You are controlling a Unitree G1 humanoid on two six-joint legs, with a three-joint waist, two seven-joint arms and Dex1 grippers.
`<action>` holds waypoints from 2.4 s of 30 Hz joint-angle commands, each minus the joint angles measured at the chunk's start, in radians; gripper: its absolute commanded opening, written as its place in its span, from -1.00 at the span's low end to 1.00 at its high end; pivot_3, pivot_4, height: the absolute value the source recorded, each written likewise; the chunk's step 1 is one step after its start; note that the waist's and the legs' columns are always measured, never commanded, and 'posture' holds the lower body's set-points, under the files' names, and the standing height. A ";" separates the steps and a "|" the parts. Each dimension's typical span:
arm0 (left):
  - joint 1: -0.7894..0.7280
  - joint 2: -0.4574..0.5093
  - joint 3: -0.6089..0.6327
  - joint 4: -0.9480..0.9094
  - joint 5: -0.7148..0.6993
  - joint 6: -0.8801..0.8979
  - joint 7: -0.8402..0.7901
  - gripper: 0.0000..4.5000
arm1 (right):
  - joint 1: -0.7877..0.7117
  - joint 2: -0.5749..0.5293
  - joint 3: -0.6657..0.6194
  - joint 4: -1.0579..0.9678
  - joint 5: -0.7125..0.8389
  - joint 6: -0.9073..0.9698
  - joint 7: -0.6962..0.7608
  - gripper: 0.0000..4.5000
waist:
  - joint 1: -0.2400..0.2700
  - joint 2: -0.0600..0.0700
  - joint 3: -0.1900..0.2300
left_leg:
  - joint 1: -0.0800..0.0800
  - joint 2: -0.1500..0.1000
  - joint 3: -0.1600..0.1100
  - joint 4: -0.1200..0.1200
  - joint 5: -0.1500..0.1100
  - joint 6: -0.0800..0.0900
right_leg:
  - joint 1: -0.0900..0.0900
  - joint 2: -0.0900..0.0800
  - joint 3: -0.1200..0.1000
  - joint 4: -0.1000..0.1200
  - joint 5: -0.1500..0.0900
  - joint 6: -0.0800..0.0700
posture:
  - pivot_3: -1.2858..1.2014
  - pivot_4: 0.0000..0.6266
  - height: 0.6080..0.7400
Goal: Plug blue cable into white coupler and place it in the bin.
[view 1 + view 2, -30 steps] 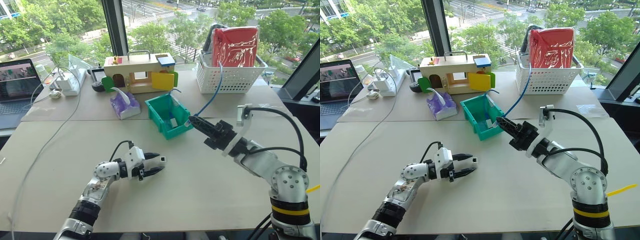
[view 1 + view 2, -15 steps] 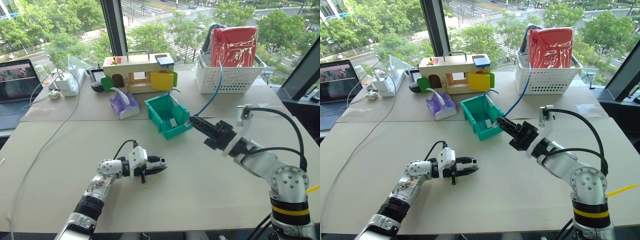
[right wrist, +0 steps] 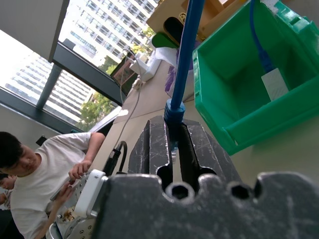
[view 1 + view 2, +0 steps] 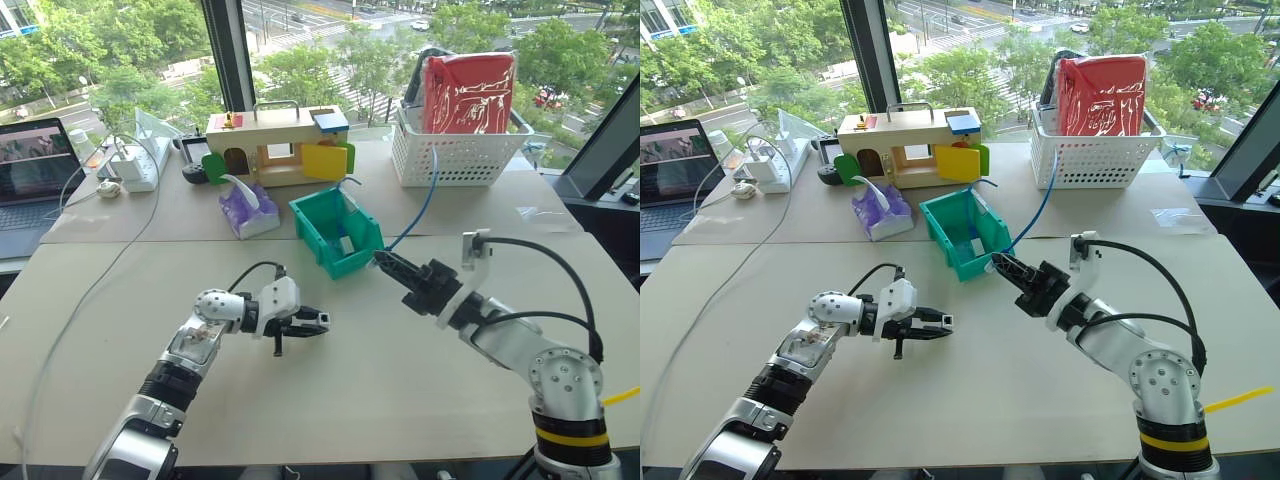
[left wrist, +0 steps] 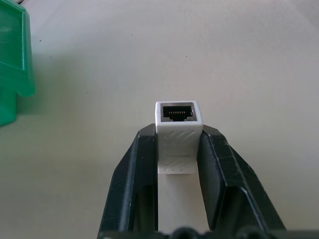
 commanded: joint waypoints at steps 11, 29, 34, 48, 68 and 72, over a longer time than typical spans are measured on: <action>-0.223 0.197 -0.060 0.370 0.086 -0.314 -0.262 -0.72 | -0.014 0.072 0.000 -0.047 -0.083 -0.019 -0.018 -1.00 | -0.015 0.000 0.000 | 0.001 0.000 0.000 -0.001 0.000 0.000 | 0.000 0.000 0.000 0.000 0.000 0.000 | 0.03 -0.52 1.00; -0.124 -0.036 -0.047 -0.126 -0.015 0.249 -0.016 -0.72 | 0.007 0.108 -0.052 -0.108 -0.098 -0.057 -0.131 -1.00 | -0.022 0.000 0.000 | -0.001 0.000 -0.001 -0.001 0.000 0.000 | -0.002 0.000 0.000 0.001 0.000 0.000 | 0.03 -0.52 1.00; -0.052 -0.044 -0.127 -0.276 0.016 0.375 0.052 -0.72 | 0.070 0.122 -0.020 -0.154 -0.167 -0.054 -0.169 -1.00 | -0.018 0.000 0.000 | -0.001 0.000 -0.001 0.000 0.000 0.000 | -0.001 0.000 0.000 0.001 0.000 0.000 | 0.03 -0.52 1.00; -0.066 -0.032 -0.232 -0.348 0.058 0.649 0.165 -0.72 | 0.253 0.145 0.060 -0.267 -0.375 -0.059 -0.176 -1.00 | -0.008 0.000 0.000 | 0.001 0.000 -0.001 0.000 0.001 0.000 | 0.001 0.000 0.000 0.001 0.000 0.000 | 0.03 -0.52 1.00; 0.007 -0.132 -0.100 -0.288 0.002 0.407 0.359 -0.72 | 0.267 0.121 0.031 -0.268 -0.285 -0.055 -0.144 -1.00 | 0.004 0.000 -0.001 | 0.003 0.000 -0.001 0.000 0.001 0.000 | 0.004 0.000 0.000 -0.001 0.000 0.000 | 0.03 -0.52 1.00; 0.066 -0.139 -0.076 -0.258 -0.034 0.230 0.310 -0.72 | 0.253 0.136 0.021 -0.262 -0.272 -0.065 -0.144 -1.00 | 0.004 0.000 -0.001 | 0.002 0.000 -0.001 0.000 0.001 0.000 | 0.002 0.000 0.001 0.000 0.000 0.000 | 0.03 -0.52 1.00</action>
